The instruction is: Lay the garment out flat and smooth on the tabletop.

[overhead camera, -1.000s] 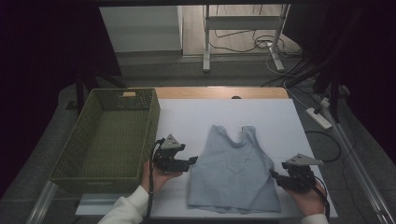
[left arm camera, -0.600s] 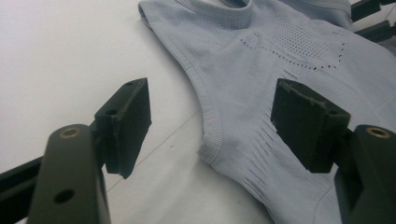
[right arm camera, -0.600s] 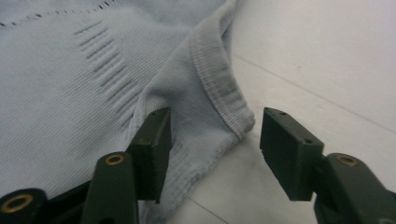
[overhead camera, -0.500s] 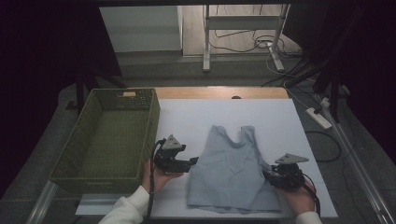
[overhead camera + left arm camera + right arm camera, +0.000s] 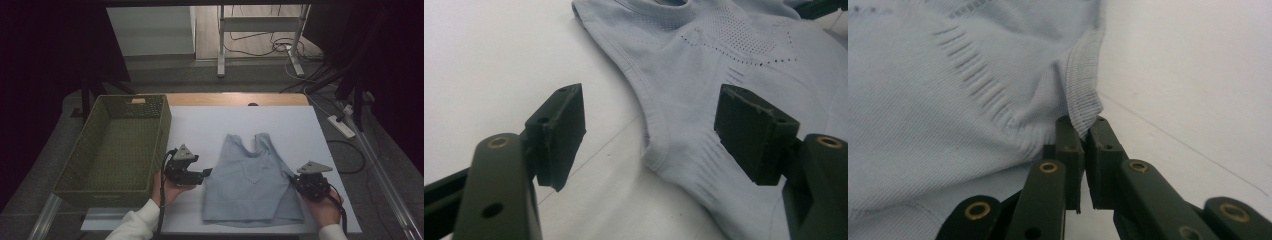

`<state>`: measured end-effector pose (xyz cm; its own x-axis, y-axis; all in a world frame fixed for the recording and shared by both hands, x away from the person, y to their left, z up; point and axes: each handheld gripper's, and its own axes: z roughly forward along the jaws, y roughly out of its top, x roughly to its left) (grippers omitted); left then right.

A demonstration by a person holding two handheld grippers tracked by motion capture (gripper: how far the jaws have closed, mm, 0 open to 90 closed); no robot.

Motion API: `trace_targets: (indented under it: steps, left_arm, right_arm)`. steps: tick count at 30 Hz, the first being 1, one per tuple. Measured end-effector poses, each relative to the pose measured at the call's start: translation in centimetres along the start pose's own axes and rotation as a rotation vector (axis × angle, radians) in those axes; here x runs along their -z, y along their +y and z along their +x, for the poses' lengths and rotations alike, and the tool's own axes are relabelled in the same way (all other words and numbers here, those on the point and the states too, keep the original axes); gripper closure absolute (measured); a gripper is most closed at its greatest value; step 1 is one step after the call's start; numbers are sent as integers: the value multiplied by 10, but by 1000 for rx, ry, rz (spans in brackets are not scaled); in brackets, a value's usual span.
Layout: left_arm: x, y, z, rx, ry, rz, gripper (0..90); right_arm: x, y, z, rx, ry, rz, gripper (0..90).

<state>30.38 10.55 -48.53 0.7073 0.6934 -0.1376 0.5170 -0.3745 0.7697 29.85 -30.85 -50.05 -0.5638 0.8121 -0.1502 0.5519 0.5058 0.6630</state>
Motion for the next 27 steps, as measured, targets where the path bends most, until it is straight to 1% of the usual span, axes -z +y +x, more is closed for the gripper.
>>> trace_targets:
  steps: [3, 4, 8, 9, 10, 12, 13, 15, 17, 20, 22, 24, 26, 27]
  left_arm:
    - [1, 0, 1, 3, 1, -3, 288]
    - [1, 0, 1, 4, 2, -4, 288]
    - [1, 0, 1, 3, 2, -4, 288]
    - [0, 0, 1, 3, 1, -3, 288]
    - [0, 0, 1, 2, 2, -3, 288]
    - [0, 0, 1, 3, 2, -3, 288]
    - [0, 0, 1, 3, 2, -4, 288]
    - [0, 1, 1, 6, 2, -6, 288]
    - [0, 1, 1, 5, 3, -6, 287]
    - [-1, 1, 1, 4, 3, -6, 286]
    - [-1, 1, 1, 3, 4, -5, 285]
    - [-2, 1, 1, 4, 5, -3, 284]
    - [-2, 1, 2, 6, 4, -2, 281]
    - [-2, 1, 2, 7, 5, -2, 280]
  right_arm:
    - [1, -1, -6, -25, -14, -9, 847]
    - [1, -2, -7, -29, -8, -7, 847]
    - [-1, -5, -8, -25, -8, 3, 831]
    - [0, -4, -7, -24, -10, 1, 806]
    - [1, -3, -7, -28, -13, -3, 758]
    - [4, -2, -6, -41, -25, -27, 594]
    - [6, -1, -6, -52, -34, -46, 551]
    - [12, 1, -5, -69, -21, -91, 503]
    - [17, 4, -3, -65, -23, -118, 478]
    - [23, 9, 4, -38, 13, -171, 462]
    - [25, 13, 9, -19, 48, -192, 455]
    - [24, 17, 15, -17, 90, -222, 445]
    - [22, 20, 20, -4, 132, -242, 440]
    - [21, 21, 24, 6, 139, -245, 436]
